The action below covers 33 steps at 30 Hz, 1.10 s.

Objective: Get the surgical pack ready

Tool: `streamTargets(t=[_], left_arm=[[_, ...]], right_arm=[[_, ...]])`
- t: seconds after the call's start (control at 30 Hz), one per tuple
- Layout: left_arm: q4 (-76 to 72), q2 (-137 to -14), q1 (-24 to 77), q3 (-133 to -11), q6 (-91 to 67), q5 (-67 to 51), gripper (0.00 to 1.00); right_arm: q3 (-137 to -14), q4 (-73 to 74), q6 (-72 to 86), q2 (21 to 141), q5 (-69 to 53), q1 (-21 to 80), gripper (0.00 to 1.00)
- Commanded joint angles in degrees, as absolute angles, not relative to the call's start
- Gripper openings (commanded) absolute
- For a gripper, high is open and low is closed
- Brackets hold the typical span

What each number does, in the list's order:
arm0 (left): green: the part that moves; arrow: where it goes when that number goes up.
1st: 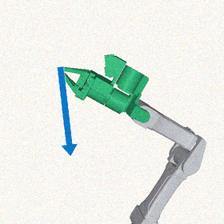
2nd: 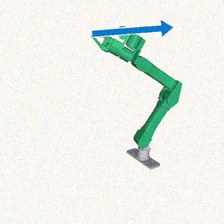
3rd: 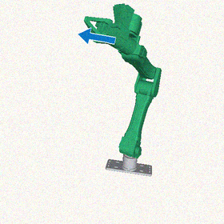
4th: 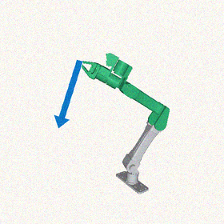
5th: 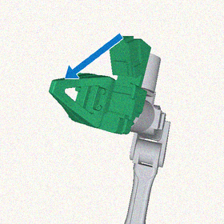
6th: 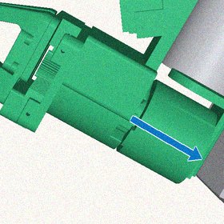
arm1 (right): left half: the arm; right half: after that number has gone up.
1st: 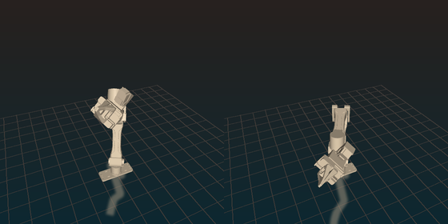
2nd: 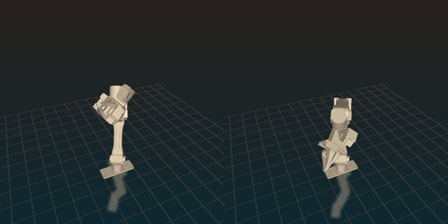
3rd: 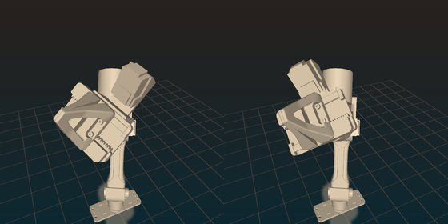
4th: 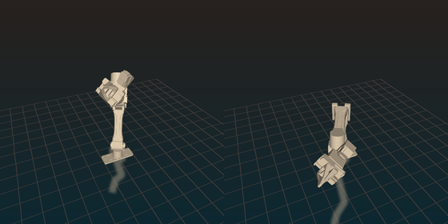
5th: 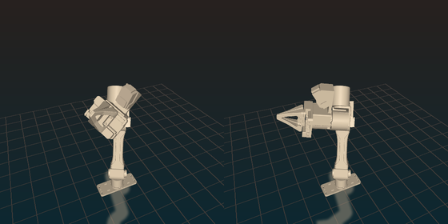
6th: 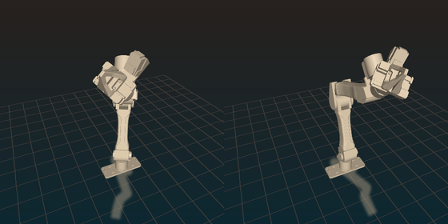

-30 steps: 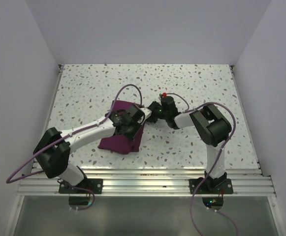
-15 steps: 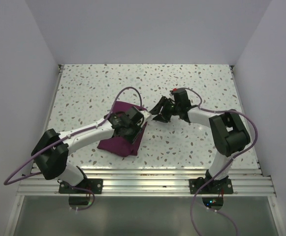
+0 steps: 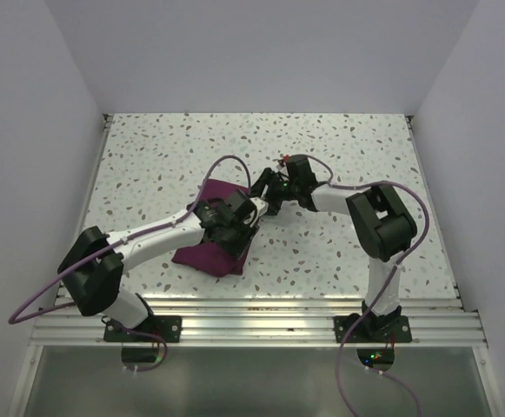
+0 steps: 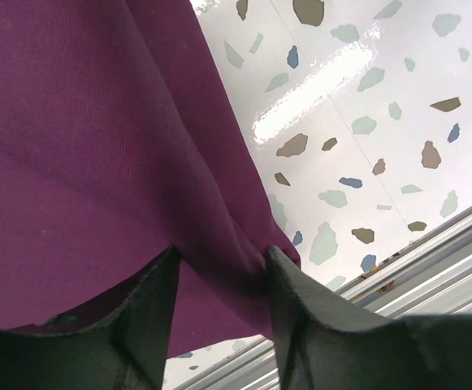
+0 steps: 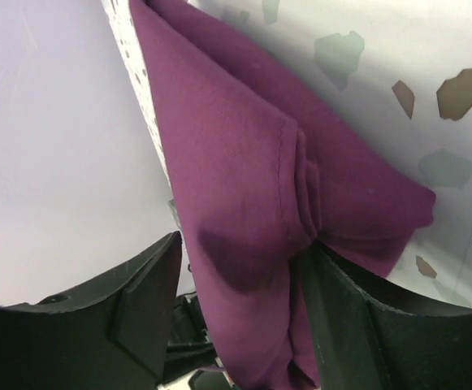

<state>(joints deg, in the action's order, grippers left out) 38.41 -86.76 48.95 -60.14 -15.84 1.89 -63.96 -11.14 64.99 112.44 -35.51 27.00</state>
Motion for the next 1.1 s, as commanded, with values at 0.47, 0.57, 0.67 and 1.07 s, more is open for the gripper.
streamTargets(t=[0.47, 0.57, 0.67, 1.07], left_arm=[[32.52, -91.05, 52.21, -54.32, -20.22, -3.6, 0.13], [31.56, -92.11, 52.21, -54.67, -19.07, -3.95, 0.28], [31.11, -93.07, 52.21, -55.37, -17.93, -4.83, 0.46], [33.05, -85.34, 51.59, -64.42, -18.63, -8.87, 0.48]], right_arm=[[-62.16, -7.12, 58.9, 114.44, -35.42, 21.1, 0.04], [-58.38, -7.03, 56.61, 113.56, -35.86, 18.73, 0.03], [-53.11, -11.94, 56.6, 113.29, -38.05, 16.27, 0.03], [-53.96, 12.37, 39.3, 97.83, -43.51, 14.59, 0.63]])
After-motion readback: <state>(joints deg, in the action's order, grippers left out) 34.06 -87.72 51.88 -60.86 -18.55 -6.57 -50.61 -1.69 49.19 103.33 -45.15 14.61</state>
